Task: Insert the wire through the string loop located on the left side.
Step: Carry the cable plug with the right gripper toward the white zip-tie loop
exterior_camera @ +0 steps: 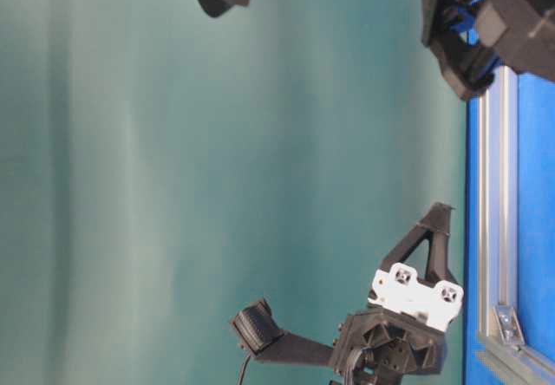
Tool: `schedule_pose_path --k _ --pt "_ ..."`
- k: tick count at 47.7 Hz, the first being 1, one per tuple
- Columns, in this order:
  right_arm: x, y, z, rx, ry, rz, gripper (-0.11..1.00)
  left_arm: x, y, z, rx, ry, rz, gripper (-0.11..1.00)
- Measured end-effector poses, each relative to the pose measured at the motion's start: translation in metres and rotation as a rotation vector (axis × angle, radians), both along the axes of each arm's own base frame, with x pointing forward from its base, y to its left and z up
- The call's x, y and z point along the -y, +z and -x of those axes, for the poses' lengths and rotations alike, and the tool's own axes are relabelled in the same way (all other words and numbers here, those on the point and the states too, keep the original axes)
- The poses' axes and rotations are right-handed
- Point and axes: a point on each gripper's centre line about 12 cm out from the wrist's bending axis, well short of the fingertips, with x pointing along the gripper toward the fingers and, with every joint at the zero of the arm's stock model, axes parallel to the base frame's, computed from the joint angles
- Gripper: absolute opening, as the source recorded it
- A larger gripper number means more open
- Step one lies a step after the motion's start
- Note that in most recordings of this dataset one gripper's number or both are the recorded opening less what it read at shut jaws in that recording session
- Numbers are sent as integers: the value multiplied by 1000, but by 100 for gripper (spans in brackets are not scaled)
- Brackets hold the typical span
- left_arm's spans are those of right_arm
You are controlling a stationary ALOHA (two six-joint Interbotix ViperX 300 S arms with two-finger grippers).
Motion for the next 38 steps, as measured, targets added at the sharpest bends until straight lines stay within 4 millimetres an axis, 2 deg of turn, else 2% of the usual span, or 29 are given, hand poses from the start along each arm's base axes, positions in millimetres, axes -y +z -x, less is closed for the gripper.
schedule_pose_path --k 29,38 --pt "93 2 -4 11 -227 16 0 2 -1 0 -3 -6 0 2" --pt "100 2 -4 10 -244 17 0 4 -1 0 -5 -12 -1 2"
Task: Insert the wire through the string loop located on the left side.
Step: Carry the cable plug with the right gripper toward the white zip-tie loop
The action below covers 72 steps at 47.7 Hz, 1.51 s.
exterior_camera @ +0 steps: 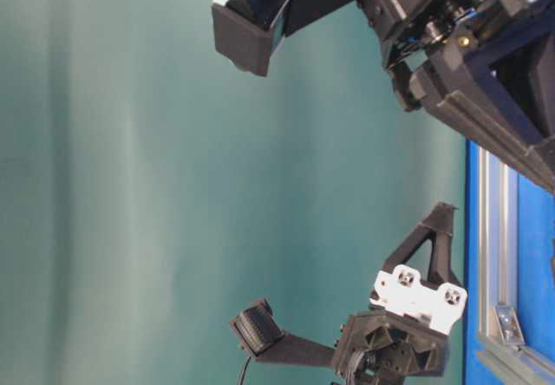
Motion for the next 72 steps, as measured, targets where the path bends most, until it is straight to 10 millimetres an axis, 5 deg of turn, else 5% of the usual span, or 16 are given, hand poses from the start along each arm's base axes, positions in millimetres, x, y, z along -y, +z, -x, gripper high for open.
schedule_pose_path --k 33,72 --pt "-12 -7 -39 22 24 0 0 3 0 0 0 -8 -2 2" --pt "-12 -11 -42 26 23 -1 0 3 0 1 -2 -8 -1 2"
